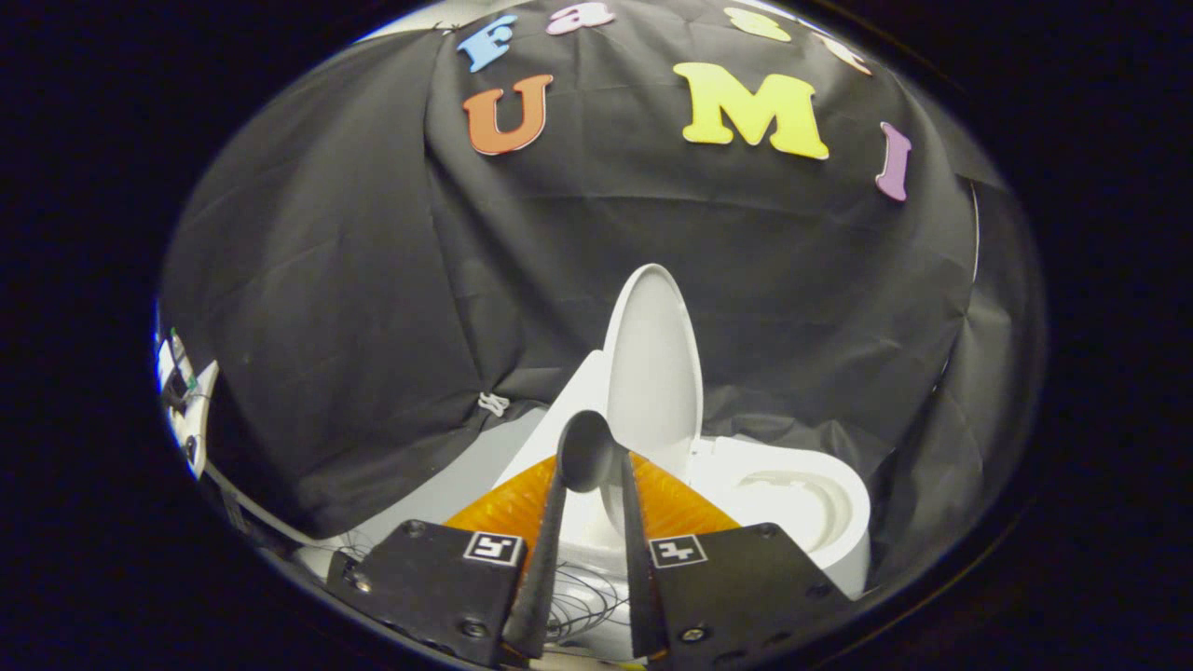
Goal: Open the toilet lid.
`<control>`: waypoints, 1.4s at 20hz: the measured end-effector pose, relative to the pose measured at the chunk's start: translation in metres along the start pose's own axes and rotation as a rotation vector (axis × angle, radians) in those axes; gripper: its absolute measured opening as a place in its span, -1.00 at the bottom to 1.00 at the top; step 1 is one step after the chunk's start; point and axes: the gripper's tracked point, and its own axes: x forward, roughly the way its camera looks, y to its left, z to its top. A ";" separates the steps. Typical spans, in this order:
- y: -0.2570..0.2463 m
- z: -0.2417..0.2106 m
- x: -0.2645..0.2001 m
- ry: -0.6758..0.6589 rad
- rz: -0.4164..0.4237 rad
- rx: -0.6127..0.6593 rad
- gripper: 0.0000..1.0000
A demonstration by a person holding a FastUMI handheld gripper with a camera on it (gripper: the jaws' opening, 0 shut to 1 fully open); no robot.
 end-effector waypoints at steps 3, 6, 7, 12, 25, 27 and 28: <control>-0.024 -0.009 -0.020 -0.038 0.004 -0.014 -0.13; -0.056 -0.011 -0.032 -0.080 -0.031 -0.018 0.36; -0.065 -0.014 -0.037 -0.098 -0.043 -0.015 0.36; -0.125 -0.028 -0.062 -0.166 -0.089 0.038 0.36; -0.244 -0.100 -0.142 -0.292 -0.184 0.087 0.69; -0.265 -0.119 -0.157 -0.297 -0.216 0.099 1.00; -0.270 -0.126 -0.165 -0.308 -0.221 0.108 1.00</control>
